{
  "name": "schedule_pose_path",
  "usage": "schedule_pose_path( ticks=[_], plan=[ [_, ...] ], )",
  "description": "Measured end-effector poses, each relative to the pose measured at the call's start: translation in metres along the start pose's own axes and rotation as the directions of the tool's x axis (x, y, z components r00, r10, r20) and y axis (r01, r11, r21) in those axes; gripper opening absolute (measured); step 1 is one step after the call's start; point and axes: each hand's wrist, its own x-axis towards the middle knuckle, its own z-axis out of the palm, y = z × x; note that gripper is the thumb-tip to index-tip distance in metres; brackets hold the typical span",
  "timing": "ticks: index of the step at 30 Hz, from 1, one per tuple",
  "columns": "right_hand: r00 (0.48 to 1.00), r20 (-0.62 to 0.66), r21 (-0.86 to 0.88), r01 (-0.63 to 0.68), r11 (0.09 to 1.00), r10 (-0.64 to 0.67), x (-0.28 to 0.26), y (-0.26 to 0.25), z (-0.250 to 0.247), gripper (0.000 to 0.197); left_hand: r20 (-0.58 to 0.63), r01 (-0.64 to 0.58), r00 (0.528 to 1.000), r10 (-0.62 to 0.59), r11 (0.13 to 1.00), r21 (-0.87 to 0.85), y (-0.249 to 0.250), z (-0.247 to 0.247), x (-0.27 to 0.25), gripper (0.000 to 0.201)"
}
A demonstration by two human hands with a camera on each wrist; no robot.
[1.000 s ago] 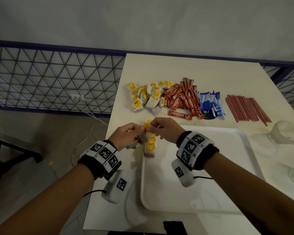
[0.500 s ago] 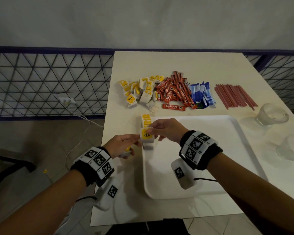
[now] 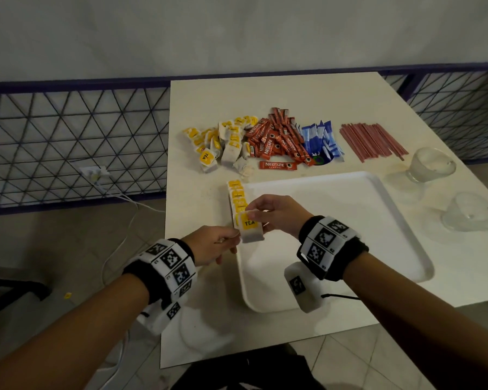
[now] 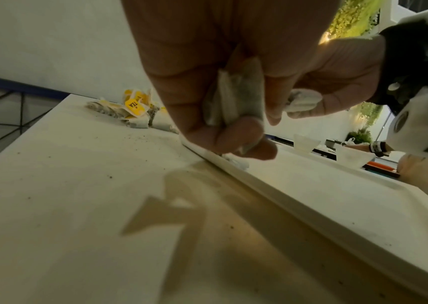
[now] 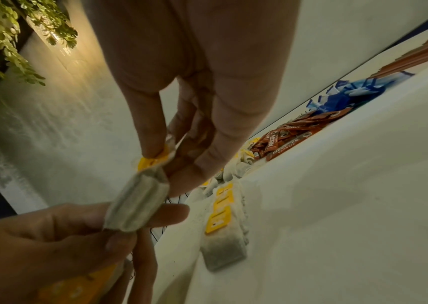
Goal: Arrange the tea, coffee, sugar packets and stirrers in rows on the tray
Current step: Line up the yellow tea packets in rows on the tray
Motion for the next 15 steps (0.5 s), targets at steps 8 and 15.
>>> schedule_pose_path(
  ticks=[8, 15],
  plan=[
    [0.997, -0.056, 0.074, -0.053, 0.996, 0.057, -0.004, 0.008, 0.000, 0.015, 0.017, 0.083, 0.996, -0.083, 0.996, 0.013, -0.011, -0.006, -0.004, 0.013],
    [0.997, -0.045, 0.017, -0.058, 0.998, 0.058, -0.002, 0.014, -0.002, 0.016, -0.127, 0.162, 0.978, -0.167, 0.985, -0.051, -0.030, -0.028, -0.008, 0.005]
  ],
)
